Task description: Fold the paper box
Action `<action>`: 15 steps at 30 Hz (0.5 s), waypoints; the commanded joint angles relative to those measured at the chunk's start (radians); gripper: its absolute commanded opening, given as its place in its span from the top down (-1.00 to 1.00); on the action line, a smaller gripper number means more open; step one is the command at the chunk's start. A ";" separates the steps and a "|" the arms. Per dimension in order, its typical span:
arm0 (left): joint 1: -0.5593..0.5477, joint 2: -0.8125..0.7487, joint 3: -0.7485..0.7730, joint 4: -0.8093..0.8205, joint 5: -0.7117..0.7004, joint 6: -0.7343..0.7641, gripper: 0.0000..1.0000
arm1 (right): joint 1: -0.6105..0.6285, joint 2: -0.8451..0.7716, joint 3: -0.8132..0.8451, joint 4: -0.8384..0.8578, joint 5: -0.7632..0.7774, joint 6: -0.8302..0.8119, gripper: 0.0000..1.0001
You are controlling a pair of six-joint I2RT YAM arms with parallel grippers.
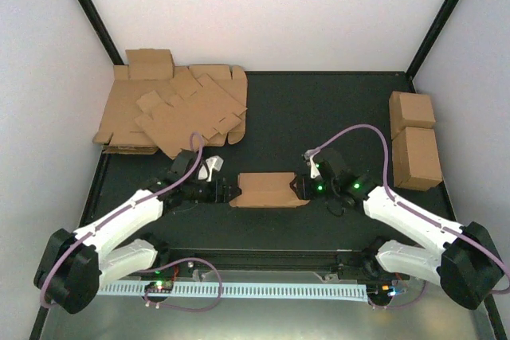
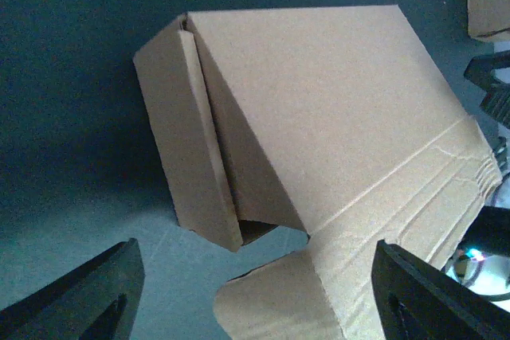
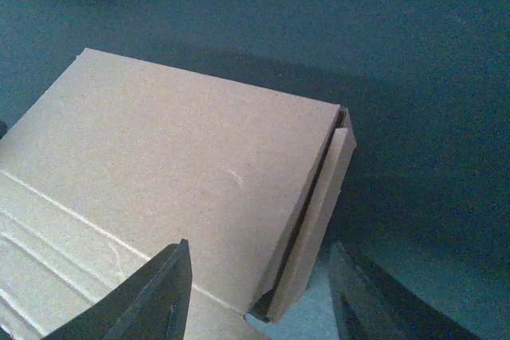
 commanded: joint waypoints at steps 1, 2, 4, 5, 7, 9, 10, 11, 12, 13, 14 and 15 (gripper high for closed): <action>0.005 -0.052 0.068 -0.096 -0.088 0.063 -0.70 | -0.025 -0.024 0.029 -0.019 -0.006 -0.029 -0.09; 0.006 -0.062 0.073 -0.105 -0.099 0.070 -0.80 | -0.029 -0.026 0.028 -0.019 -0.012 -0.031 -0.14; 0.006 -0.082 0.080 -0.125 -0.128 0.083 -0.97 | -0.036 -0.031 0.027 -0.018 -0.020 -0.035 -0.30; 0.006 -0.094 0.084 -0.135 -0.144 0.083 -0.98 | -0.038 -0.034 0.025 -0.018 -0.022 -0.037 -0.44; 0.009 -0.121 0.083 -0.147 -0.190 0.068 -0.97 | -0.041 -0.044 0.022 -0.013 -0.027 -0.040 -0.76; 0.012 -0.141 0.072 -0.150 -0.232 0.046 -0.97 | -0.042 -0.057 0.016 -0.007 -0.028 -0.039 -1.00; 0.013 -0.149 0.063 -0.138 -0.223 0.046 -0.97 | -0.044 -0.065 0.012 -0.004 -0.032 -0.040 -0.99; 0.015 -0.153 0.055 -0.124 -0.208 0.051 -0.97 | -0.045 -0.071 0.009 -0.001 -0.033 -0.039 -0.99; 0.018 -0.154 0.046 -0.110 -0.189 0.055 -0.97 | -0.046 -0.075 0.006 0.000 -0.034 -0.038 -0.99; 0.019 -0.152 0.041 -0.099 -0.170 0.055 -0.97 | -0.048 -0.078 0.005 0.000 -0.034 -0.036 -0.99; 0.020 -0.146 0.037 -0.088 -0.143 0.056 -0.97 | -0.050 -0.077 0.005 -0.001 -0.036 -0.035 -0.99; 0.020 -0.140 0.034 -0.077 -0.114 0.058 -0.97 | -0.054 -0.074 0.004 -0.002 -0.037 -0.032 -0.98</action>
